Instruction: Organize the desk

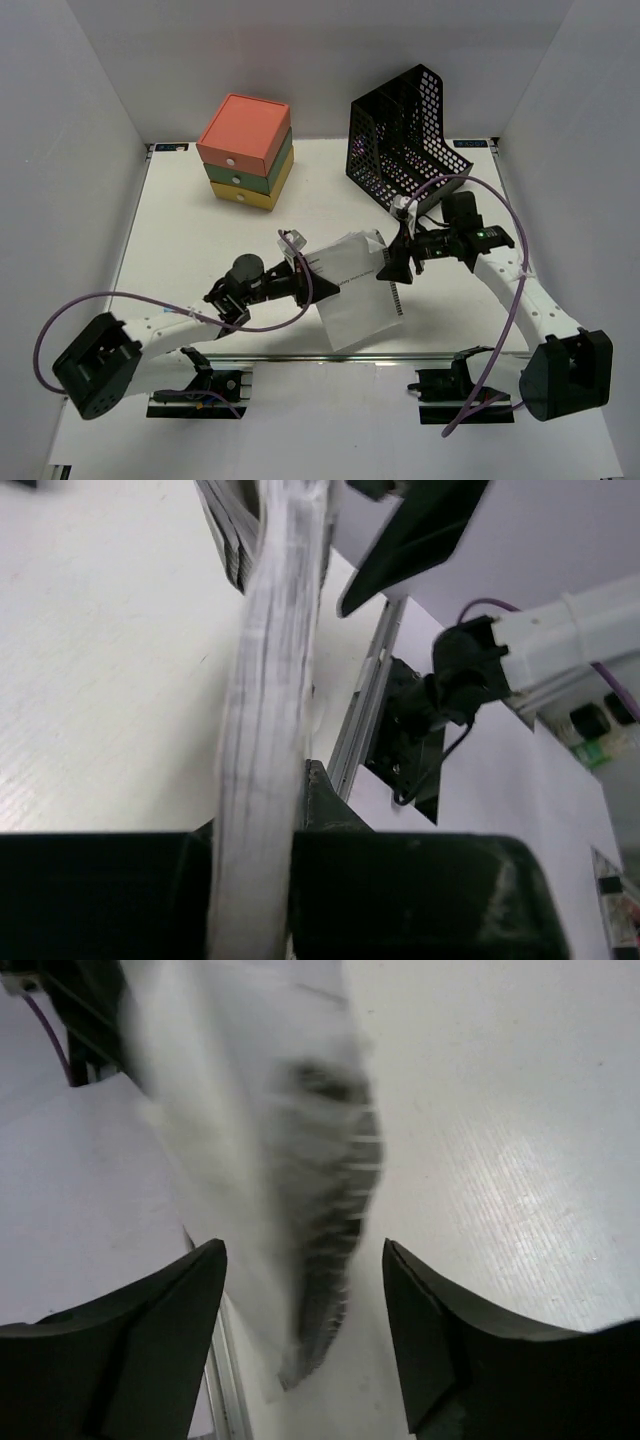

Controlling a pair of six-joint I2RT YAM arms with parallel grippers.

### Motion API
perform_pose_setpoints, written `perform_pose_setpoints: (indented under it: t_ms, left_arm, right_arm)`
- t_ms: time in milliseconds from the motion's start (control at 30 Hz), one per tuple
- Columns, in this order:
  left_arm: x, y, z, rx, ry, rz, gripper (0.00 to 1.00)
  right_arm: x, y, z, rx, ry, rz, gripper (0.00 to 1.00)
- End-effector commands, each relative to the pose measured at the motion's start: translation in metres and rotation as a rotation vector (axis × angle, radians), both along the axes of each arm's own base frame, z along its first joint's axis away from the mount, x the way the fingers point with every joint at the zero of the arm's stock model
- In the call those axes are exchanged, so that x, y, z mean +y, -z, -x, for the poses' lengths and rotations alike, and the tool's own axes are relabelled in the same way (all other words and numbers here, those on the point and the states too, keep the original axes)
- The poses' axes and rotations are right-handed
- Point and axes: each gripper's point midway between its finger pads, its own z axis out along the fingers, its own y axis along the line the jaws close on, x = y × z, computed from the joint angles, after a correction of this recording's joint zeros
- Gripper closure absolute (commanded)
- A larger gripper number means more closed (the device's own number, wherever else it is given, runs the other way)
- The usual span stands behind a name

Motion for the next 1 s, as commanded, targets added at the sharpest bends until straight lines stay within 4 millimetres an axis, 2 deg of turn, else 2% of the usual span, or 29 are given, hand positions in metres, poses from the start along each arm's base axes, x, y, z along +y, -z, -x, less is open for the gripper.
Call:
perform_pose_setpoints:
  t_ms: [0, 33, 67, 100, 167, 267, 333, 533, 767, 800, 967]
  left_arm:
    - [0.000, -0.050, 0.015, -0.178, 0.098, 0.034, 1.00]
    - [0.000, -0.061, 0.015, -0.236, 0.110, 0.027, 1.00]
    - [0.001, -0.071, 0.022, -0.264, 0.134, 0.032, 1.00]
    - [0.004, -0.066, 0.025, -0.249, 0.144, -0.002, 1.00]
    - [0.006, -0.079, 0.029, -0.303, 0.168, -0.004, 1.00]
    - [0.006, -0.086, 0.033, -0.341, 0.197, -0.003, 1.00]
    - [0.004, -0.080, 0.034, -0.332, 0.223, -0.030, 1.00]
    - [-0.006, -0.089, 0.035, -0.381, 0.288, -0.008, 1.00]
    - [-0.010, -0.103, 0.029, -0.459, 0.299, -0.021, 1.00]
    - [-0.012, -0.110, 0.028, -0.478, 0.299, -0.017, 1.00]
    - [-0.014, -0.114, 0.023, -0.485, 0.293, -0.028, 1.00]
  right_arm:
    - [0.003, -0.026, -0.010, -0.097, 0.011, -0.023, 0.30]
    - [0.004, -0.029, -0.012, -0.104, 0.018, -0.031, 0.21]
    - [0.005, -0.032, -0.014, -0.114, 0.018, -0.037, 0.20]
    - [0.005, -0.036, -0.015, -0.119, 0.018, -0.043, 0.15]
    - [0.009, -0.045, -0.015, -0.120, -0.001, -0.072, 0.11]
    - [0.016, -0.055, -0.010, -0.109, -0.061, -0.124, 0.11]
    - [0.021, -0.070, -0.007, -0.123, -0.107, -0.169, 0.11]
    - [0.027, -0.096, -0.004, -0.232, -0.190, -0.245, 0.11]
    - [0.031, -0.109, 0.007, -0.264, -0.308, -0.311, 0.14]
    - [0.031, -0.108, 0.008, -0.264, -0.314, -0.314, 0.16]
    - [0.031, -0.108, 0.017, -0.243, -0.349, -0.346, 0.26]
